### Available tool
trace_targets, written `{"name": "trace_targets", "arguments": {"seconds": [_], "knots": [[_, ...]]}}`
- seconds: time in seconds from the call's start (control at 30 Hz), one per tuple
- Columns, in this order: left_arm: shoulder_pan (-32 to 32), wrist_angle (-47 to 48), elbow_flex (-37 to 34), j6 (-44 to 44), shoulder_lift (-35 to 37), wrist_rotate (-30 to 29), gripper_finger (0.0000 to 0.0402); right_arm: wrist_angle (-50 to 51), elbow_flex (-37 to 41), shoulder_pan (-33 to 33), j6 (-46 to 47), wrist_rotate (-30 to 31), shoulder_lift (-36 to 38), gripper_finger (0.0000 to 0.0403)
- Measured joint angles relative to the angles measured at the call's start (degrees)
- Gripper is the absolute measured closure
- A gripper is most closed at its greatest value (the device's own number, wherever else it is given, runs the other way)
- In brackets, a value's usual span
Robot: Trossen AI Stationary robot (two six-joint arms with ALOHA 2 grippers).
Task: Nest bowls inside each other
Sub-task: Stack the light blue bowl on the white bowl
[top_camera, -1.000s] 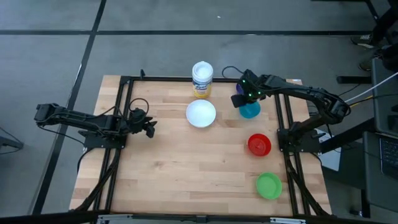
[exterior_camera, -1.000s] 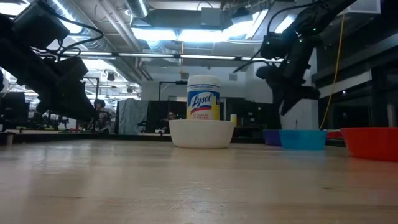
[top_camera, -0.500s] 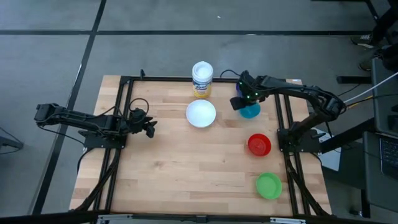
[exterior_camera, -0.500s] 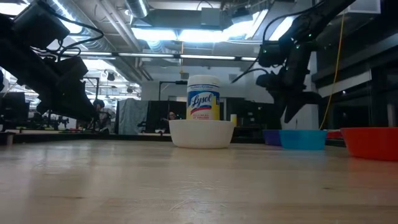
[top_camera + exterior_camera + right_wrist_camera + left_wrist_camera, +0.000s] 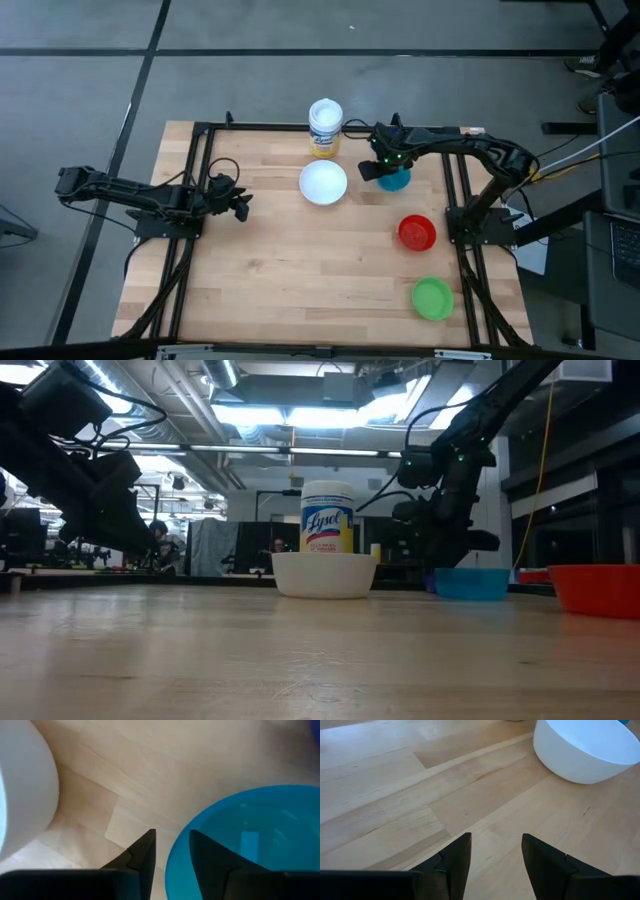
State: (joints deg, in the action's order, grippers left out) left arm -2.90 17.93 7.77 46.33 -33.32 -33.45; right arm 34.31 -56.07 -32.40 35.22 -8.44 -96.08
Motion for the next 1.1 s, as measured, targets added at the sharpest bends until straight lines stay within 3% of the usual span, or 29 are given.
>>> {"name": "trace_targets", "arguments": {"seconds": [0.13,0.3,0.53,0.73,1.1], "knots": [[0.0,0.0,0.0,-0.1,0.0,0.2,0.0231,-0.6,0.0,-0.1,1.7,1.3,0.0,0.0305],[0.0,0.0,0.0,-0.2,0.0,0.0,0.0231,-3.7,0.0,-0.2,0.3,-0.6,0.0,0.0388],[0.0,3.8,0.0,0.0,0.0,-3.9,0.0231,-16.6,-2.2,0.5,3.2,-3.9,1.7,0.0399],[0.0,1.2,-0.1,2.4,0.1,-1.7,0.0231,-18.0,-8.3,1.7,4.0,-8.8,2.1,0.0401],[0.0,-4.9,-0.1,0.7,0.1,-8.9,0.0231,-25.2,-9.1,10.5,8.7,-12.6,-0.4,0.0402]]}}
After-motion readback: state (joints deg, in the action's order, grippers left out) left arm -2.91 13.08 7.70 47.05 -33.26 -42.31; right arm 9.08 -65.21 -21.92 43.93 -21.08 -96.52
